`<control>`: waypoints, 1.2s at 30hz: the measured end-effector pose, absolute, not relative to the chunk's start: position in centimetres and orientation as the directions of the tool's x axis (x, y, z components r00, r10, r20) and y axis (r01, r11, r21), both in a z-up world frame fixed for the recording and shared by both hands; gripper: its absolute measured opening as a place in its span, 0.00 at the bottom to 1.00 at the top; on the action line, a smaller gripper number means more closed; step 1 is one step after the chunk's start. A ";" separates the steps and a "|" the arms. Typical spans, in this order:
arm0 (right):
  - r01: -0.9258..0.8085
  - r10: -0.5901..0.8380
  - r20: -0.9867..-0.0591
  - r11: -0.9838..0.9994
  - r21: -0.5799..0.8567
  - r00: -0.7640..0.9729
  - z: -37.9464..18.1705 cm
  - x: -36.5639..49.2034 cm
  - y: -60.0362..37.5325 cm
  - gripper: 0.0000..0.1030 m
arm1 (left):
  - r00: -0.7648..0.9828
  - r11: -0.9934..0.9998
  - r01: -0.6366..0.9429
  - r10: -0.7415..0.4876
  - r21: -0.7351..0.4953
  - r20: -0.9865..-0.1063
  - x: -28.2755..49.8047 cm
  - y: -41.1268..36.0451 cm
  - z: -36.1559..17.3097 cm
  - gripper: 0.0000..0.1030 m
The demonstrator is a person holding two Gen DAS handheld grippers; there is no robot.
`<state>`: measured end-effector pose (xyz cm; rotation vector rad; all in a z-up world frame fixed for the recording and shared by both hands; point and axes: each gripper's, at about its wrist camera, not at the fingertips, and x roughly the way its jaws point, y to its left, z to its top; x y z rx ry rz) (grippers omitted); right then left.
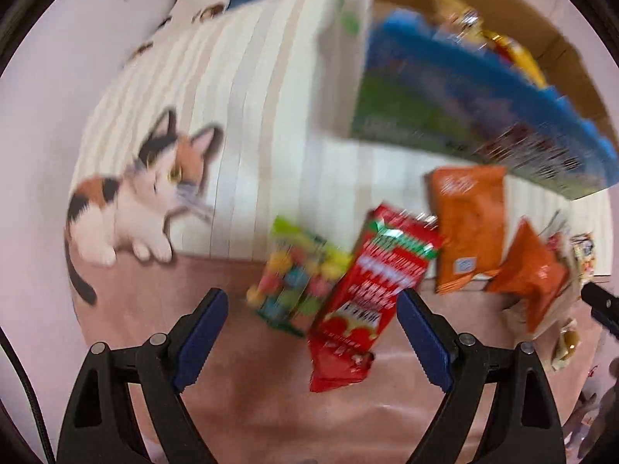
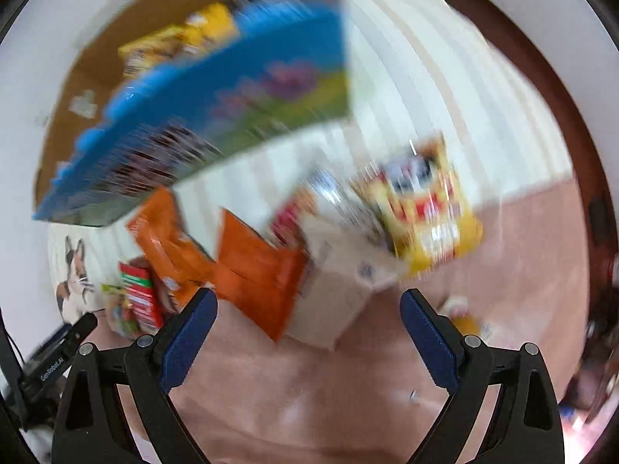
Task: Organize snacks
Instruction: 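Grasp the red sausage packet with the left gripper while the right grasps the beige bar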
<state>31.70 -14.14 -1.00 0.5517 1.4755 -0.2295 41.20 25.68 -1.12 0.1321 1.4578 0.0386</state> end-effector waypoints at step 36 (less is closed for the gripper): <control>0.281 0.186 -0.973 0.949 0.142 -0.135 -10.4 28.1 -8.0 0.61 | 0.077 0.924 0.288 0.238 0.250 -0.968 40.1 19.8 -8.7 0.62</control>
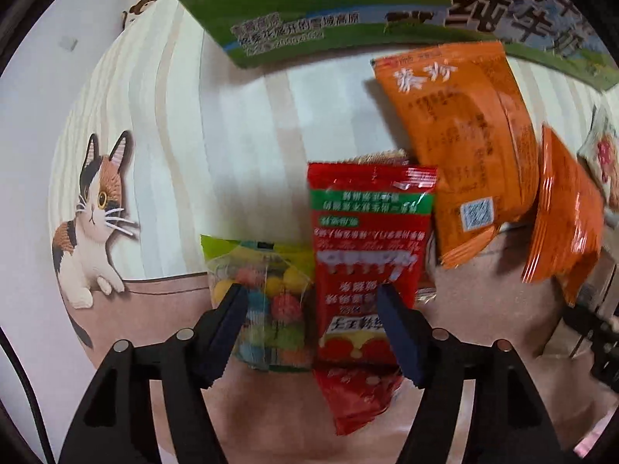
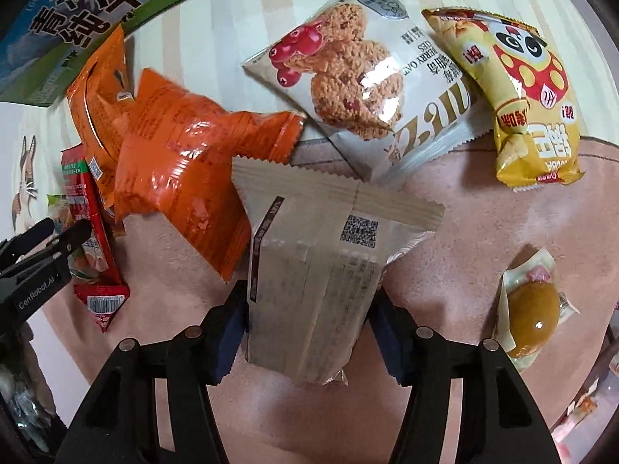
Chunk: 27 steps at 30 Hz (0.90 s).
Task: Organize snacks
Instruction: 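Grasp the red sausage packet with the left gripper while the right grasps the beige bar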
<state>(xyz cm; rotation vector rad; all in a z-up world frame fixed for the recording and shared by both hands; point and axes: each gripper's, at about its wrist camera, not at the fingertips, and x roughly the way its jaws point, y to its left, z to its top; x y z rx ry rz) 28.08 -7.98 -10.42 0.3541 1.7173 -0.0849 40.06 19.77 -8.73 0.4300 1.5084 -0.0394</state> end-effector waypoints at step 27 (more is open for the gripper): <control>0.236 0.199 -0.966 0.959 0.156 -0.168 -10.2 27.9 -4.2 0.60 | 0.045 0.959 0.208 0.188 0.193 -0.981 42.2 17.8 -7.5 0.34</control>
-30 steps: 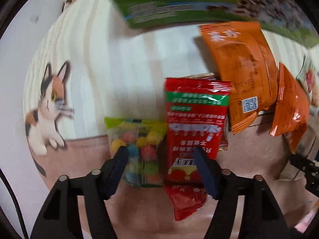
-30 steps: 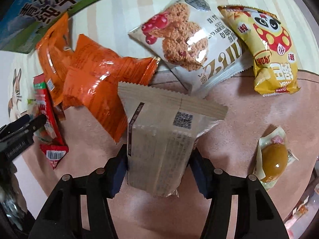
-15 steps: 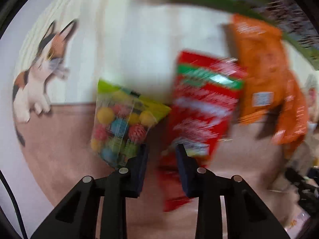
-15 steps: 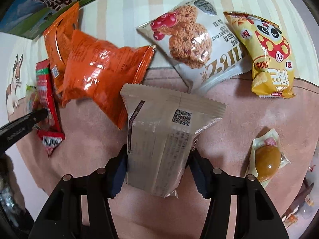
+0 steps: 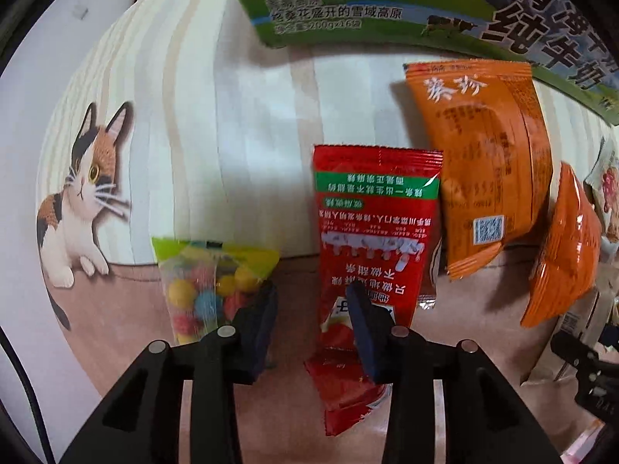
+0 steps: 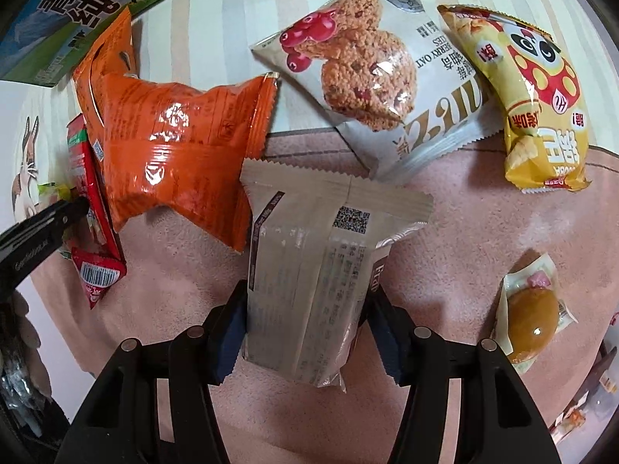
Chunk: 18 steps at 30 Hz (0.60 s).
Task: Organize snacks
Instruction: 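Grasp the red sausage packet with the left gripper while the right grasps the beige bar, then carry both packets over the box and release them inside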
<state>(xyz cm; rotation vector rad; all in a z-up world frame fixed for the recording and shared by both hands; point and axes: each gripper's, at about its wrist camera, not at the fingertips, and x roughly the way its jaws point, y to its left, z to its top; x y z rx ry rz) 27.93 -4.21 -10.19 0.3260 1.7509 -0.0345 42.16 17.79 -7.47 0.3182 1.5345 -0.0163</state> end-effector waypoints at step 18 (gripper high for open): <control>0.230 0.213 -0.963 0.958 0.172 -0.168 -10.1 29.4 -7.1 0.60 | 0.047 0.989 0.148 -0.001 0.006 -0.999 43.1 15.0 -5.3 0.46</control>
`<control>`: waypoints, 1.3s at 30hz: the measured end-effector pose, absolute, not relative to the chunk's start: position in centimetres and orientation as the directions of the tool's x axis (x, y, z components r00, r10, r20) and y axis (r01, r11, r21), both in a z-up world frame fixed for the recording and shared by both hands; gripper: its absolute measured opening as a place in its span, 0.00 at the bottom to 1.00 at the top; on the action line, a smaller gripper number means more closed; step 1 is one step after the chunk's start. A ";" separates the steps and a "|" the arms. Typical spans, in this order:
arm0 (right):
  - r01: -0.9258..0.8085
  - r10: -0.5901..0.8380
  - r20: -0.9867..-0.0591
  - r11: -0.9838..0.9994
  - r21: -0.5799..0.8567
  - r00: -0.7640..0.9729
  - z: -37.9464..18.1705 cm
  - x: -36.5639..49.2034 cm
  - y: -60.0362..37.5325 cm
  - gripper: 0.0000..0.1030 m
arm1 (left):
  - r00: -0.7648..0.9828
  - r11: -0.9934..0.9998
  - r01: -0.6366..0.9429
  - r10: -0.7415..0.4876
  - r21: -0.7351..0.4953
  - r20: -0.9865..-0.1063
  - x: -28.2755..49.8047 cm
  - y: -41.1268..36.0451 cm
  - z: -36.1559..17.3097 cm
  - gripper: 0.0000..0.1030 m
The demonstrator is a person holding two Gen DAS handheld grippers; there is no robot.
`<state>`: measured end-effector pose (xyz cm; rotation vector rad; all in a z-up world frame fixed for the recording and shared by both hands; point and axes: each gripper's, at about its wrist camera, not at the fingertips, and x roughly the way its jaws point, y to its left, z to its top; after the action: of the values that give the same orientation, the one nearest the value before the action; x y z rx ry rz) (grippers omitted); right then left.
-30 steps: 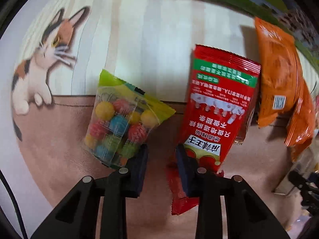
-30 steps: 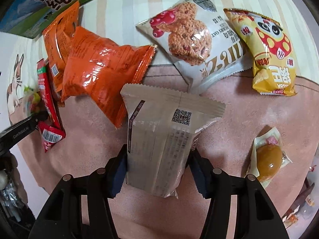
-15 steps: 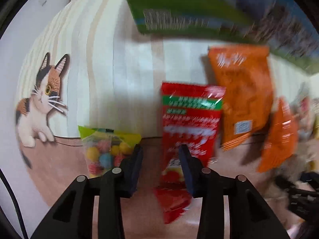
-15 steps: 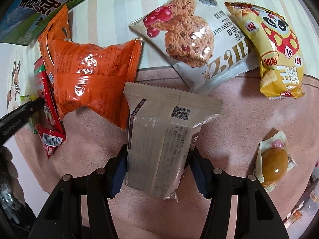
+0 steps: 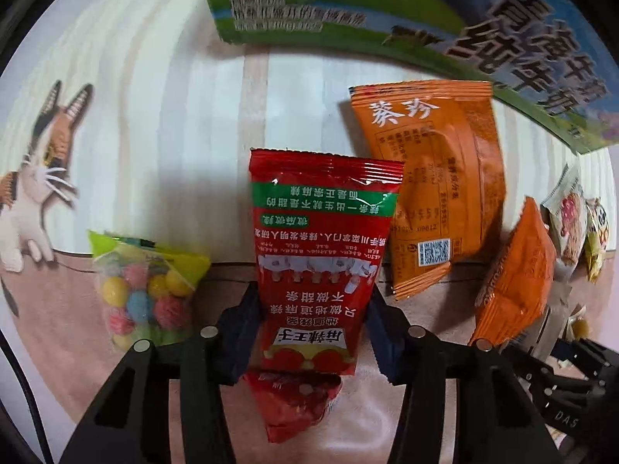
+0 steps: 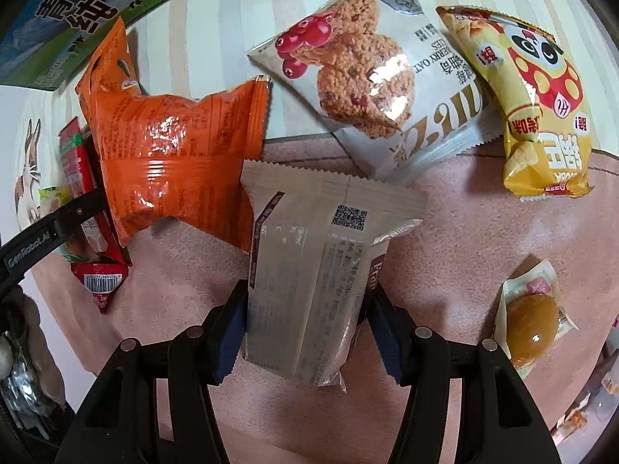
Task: Organize snacks
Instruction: 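Carry both packets over the box and release them inside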
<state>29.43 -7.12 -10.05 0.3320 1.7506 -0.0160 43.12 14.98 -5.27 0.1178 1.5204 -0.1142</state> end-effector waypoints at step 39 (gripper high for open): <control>0.002 0.300 -0.907 0.949 0.315 0.296 14.7 46.2 -8.9 0.59 | 0.171 0.959 0.136 -0.270 -0.249 -0.948 53.6 14.5 15.5 0.42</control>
<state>46.24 -8.93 14.70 0.2773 1.2592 0.2012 53.59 14.50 15.47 -0.1157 1.3696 -0.2889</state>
